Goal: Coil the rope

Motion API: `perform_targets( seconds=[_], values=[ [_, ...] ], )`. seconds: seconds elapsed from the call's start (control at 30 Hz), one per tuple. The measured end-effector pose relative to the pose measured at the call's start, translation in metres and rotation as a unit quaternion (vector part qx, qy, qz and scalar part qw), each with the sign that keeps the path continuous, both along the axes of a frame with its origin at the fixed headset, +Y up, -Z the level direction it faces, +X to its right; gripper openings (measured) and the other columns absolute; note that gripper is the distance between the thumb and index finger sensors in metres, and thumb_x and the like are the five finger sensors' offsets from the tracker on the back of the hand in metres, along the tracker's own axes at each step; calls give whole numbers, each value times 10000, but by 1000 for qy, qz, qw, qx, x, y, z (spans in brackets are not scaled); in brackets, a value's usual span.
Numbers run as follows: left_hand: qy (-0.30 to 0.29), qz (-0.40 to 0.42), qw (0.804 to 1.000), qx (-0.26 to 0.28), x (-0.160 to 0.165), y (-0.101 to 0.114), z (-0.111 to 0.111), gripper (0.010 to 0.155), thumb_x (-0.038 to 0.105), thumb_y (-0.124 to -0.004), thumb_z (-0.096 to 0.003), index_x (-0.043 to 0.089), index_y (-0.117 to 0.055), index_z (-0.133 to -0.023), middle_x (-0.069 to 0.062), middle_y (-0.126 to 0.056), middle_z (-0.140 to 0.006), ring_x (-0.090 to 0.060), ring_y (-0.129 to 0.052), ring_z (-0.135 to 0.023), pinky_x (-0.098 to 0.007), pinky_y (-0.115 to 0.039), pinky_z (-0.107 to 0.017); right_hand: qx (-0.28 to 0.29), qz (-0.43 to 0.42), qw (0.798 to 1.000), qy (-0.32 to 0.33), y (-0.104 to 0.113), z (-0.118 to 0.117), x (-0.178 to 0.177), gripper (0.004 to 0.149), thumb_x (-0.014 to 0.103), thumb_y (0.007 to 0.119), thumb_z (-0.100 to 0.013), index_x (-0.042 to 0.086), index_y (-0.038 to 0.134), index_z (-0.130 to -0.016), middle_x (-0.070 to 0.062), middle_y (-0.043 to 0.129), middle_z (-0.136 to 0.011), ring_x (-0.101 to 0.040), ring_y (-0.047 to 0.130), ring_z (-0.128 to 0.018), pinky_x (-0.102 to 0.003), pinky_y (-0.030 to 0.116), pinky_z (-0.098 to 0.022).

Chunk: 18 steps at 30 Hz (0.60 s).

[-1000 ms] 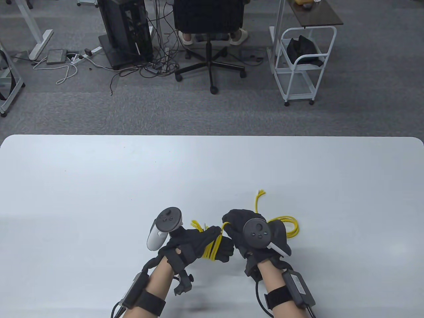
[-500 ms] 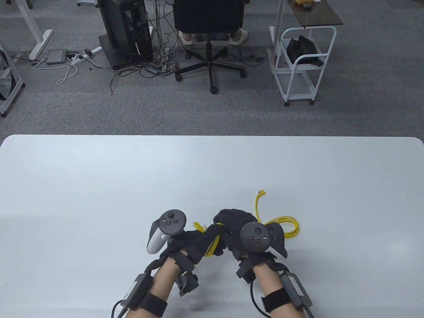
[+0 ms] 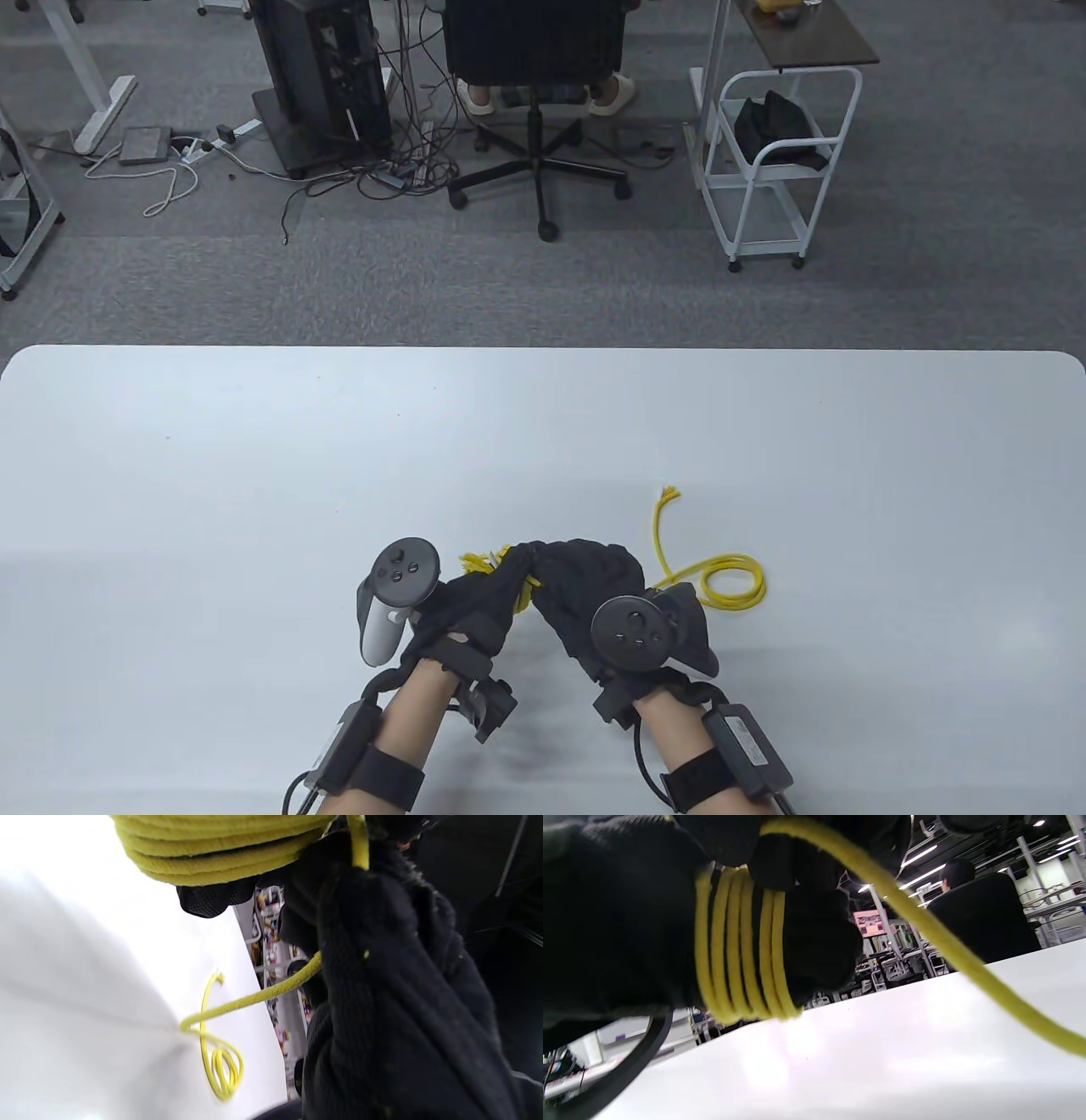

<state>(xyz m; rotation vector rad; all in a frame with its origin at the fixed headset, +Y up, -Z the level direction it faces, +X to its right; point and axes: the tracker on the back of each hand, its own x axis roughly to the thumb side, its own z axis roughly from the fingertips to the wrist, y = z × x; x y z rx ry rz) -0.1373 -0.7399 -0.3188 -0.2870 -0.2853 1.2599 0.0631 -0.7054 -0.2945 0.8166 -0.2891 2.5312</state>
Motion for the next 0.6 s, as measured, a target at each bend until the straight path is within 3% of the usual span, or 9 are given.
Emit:
perform_targets(
  seconds=[0.17, 0.4, 0.6],
  values=[
    [39, 47, 998, 24, -7, 5, 0, 646, 573, -524, -620, 174, -653, -1112, -174, -710, -1135, -335, -840, -953, -391, -665, -717, -25, 27, 999, 23, -8, -1, -7, 413, 363, 710, -582, 166, 735, -944, -159, 724, -1016, -465, 719, -897, -724, 515, -646],
    [42, 145, 988, 40, -11, 9, 1, 580, 535, -553, -618, 224, -671, -1093, -122, -741, -1129, -281, -871, -953, -355, -695, -722, -64, 69, 995, 35, -17, -5, -10, 408, 363, 713, -582, 170, 743, -940, -156, 732, -1013, -462, 731, -893, -719, 525, -646],
    [-24, 223, 974, 24, 0, 11, 3, 579, 543, -546, -615, 221, -747, -1053, -119, -844, -1061, -265, -965, -864, -342, -767, -670, -85, 86, 992, 20, -23, -11, -3, 408, 365, 711, -582, 171, 743, -940, -155, 734, -1014, -467, 725, -897, -722, 522, -646]
  ],
)
